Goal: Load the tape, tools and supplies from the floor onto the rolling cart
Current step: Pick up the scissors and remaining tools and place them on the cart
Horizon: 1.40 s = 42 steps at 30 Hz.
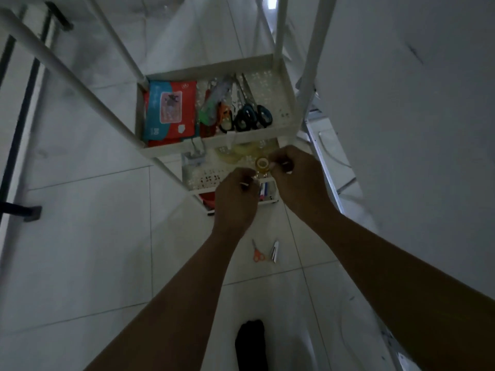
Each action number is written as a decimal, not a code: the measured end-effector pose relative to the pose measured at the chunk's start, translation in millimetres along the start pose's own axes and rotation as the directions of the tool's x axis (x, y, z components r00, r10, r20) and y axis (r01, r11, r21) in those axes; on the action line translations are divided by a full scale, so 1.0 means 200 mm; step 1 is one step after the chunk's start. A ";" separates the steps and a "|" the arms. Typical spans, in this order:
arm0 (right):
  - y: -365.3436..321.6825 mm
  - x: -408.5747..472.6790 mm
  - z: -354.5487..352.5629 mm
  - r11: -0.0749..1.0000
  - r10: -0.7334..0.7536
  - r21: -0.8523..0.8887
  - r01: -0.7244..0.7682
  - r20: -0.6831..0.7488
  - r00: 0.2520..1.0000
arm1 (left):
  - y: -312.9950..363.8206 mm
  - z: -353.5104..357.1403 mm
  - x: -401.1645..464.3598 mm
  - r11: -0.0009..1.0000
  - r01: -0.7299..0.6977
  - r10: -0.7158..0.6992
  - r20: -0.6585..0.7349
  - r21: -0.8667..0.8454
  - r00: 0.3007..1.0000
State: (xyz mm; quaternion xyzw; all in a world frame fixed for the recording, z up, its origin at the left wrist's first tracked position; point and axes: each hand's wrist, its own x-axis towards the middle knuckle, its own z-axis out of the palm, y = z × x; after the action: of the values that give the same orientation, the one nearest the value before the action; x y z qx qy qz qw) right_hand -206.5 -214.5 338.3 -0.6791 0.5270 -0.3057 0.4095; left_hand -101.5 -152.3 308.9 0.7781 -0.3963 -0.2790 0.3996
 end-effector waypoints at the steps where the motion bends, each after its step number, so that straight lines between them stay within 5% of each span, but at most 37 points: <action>1: 0.08 -0.04 0.01 0.999 0.052 -0.003 -0.052 0.009 0.999 | -0.07 0.05 -0.02 0.992 0.113 -0.111 0.043 -0.052 0.993; 6: 0.49 -0.21 0.09 0.943 0.333 -0.052 -0.329 0.077 0.940 | -0.41 0.20 -0.15 0.795 0.566 -0.526 0.216 -0.219 0.823; 20: 1.63 -0.41 0.59 0.764 0.641 -0.200 -0.614 0.127 0.757 | -1.35 0.86 -0.21 0.679 0.722 -0.673 0.279 -0.134 0.685; 28: 2.09 -0.33 0.87 0.681 0.726 -0.232 -0.694 0.091 0.682 | -1.78 1.11 -0.12 0.703 0.710 -0.710 0.090 0.029 0.699; 33: 2.15 -0.28 1.02 0.738 0.665 -0.195 -0.646 0.051 0.745 | -1.88 1.24 -0.06 0.749 0.638 -0.644 -0.029 0.180 0.764; 42: 2.17 -0.31 1.08 0.762 0.571 -0.402 -0.507 0.050 0.819 | -1.91 1.33 -0.06 0.735 0.514 -0.540 -0.077 0.443 0.838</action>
State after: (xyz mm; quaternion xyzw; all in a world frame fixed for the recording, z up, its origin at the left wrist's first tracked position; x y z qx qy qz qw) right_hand -241.6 -151.9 -145.2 -0.5863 0.7114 -0.0104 0.3874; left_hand -157.6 -108.7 -151.0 0.9202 -0.2239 -0.3038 0.1037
